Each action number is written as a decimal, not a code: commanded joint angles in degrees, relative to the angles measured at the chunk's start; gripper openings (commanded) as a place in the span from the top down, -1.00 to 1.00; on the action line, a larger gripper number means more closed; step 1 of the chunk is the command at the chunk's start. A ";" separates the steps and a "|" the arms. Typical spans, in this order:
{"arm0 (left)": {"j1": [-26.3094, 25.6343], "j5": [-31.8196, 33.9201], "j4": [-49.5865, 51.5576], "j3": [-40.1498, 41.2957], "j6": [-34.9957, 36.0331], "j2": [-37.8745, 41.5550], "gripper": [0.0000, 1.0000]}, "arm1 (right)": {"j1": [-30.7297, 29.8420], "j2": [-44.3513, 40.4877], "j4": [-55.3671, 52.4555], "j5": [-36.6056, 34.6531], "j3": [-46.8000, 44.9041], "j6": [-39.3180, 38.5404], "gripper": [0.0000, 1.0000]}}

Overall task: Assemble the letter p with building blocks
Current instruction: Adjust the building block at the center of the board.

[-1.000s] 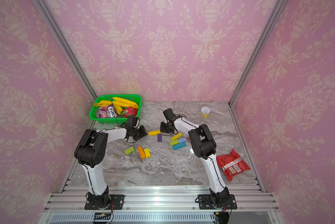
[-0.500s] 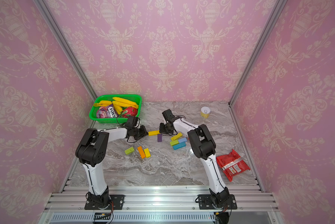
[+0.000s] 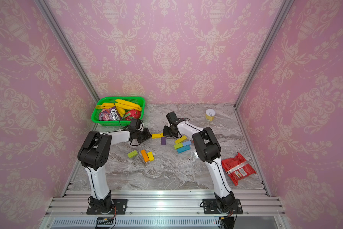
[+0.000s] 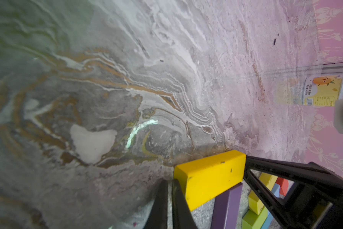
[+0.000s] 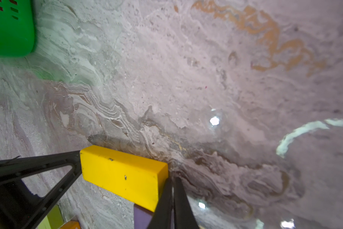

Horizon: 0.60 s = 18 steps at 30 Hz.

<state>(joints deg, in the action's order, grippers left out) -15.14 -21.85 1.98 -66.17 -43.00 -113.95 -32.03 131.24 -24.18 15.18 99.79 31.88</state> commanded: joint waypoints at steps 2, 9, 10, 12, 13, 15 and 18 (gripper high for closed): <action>-0.43 -2.05 0.43 -0.88 -0.01 -2.57 0.79 | -0.84 1.45 -4.91 -1.50 -0.13 0.77 0.81; -0.33 -1.85 0.66 -0.89 0.11 -2.34 0.79 | -0.93 1.47 -4.91 -1.83 -0.19 0.90 0.82; -0.34 -1.73 0.76 -0.89 0.10 -2.28 0.79 | -0.88 1.41 -4.96 -1.78 -0.09 0.90 0.81; -0.38 -1.49 0.81 -0.89 0.11 -1.94 0.79 | -0.90 1.30 -4.99 -1.95 -0.05 0.75 0.81; -0.33 -1.08 0.92 -0.81 0.16 -1.73 0.79 | -0.80 1.17 -5.08 -2.24 -0.01 0.65 0.81; -0.25 0.10 1.43 -0.56 0.47 -0.76 0.79 | -0.84 0.80 -5.21 -2.59 0.05 0.43 0.81; 0.10 2.21 1.82 0.52 1.07 1.54 0.77 | -0.66 -0.32 -4.84 -3.55 -0.30 0.25 0.81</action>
<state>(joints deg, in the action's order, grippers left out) -15.09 -21.65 1.34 -66.67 -42.96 -114.41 -32.08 131.17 -24.82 14.15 100.07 31.92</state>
